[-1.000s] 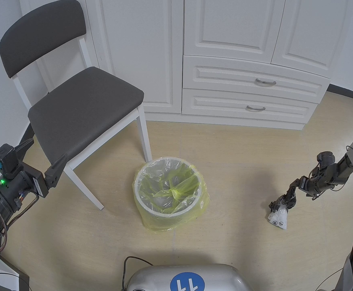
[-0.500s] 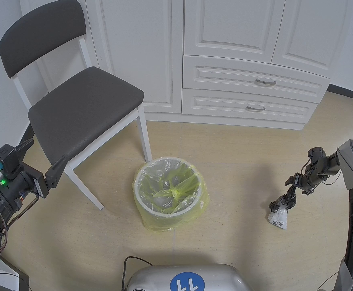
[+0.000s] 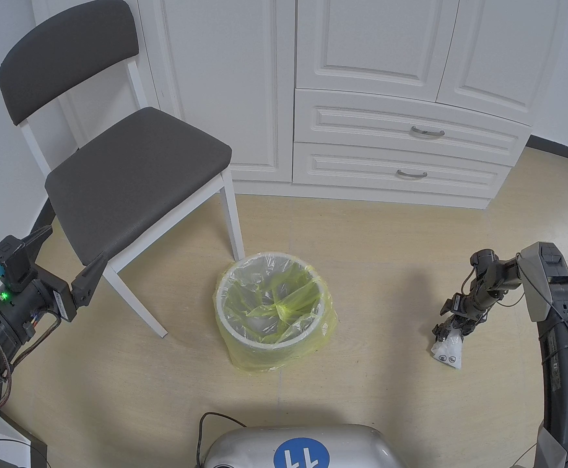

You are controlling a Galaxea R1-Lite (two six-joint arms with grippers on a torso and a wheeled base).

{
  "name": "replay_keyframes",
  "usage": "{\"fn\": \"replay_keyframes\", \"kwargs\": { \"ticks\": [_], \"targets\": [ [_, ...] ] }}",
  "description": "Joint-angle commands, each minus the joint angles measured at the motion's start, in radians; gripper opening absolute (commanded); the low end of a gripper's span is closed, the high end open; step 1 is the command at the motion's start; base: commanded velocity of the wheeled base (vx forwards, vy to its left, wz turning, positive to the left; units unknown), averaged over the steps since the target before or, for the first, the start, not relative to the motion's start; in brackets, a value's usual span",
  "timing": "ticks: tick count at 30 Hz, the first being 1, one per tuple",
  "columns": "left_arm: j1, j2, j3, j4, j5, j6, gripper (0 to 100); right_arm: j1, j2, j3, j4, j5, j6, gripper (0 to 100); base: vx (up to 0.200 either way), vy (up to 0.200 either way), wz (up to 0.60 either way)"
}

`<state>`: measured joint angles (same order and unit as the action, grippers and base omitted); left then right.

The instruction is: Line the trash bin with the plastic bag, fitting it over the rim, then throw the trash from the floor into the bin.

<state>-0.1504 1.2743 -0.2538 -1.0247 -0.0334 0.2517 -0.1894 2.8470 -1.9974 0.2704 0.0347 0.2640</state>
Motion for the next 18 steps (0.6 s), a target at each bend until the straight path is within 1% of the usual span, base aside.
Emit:
{"fn": "replay_keyframes", "kwargs": {
  "ticks": [1,3,6,9,11,18],
  "targets": [
    [0.0,0.007,-0.007,0.0,-0.002,0.0,100,0.002,0.035,-0.003,-0.002,-0.001,0.006,100,0.0,0.0,0.0],
    [0.0,0.008,-0.01,-0.002,0.0,0.0,100,0.002,0.054,-0.003,-0.013,-0.002,0.012,100,0.0,0.0,0.0],
    [0.0,0.007,-0.008,-0.002,-0.002,0.001,100,-0.002,0.066,-0.003,-0.079,-0.001,0.021,100,0.0,0.0,0.0],
    [0.006,0.005,-0.015,-0.002,-0.002,0.001,100,-0.004,0.08,-0.003,-0.137,-0.002,0.072,100,0.0,0.0,0.0],
    [0.017,-0.001,-0.022,-0.002,-0.002,0.001,100,-0.005,0.081,-0.003,-0.149,-0.002,0.086,100,0.0,0.0,0.0],
    [0.042,-0.019,-0.022,-0.002,-0.005,0.001,100,-0.007,0.086,-0.003,-0.152,0.004,0.086,100,0.0,0.0,0.0]
  ]
}}
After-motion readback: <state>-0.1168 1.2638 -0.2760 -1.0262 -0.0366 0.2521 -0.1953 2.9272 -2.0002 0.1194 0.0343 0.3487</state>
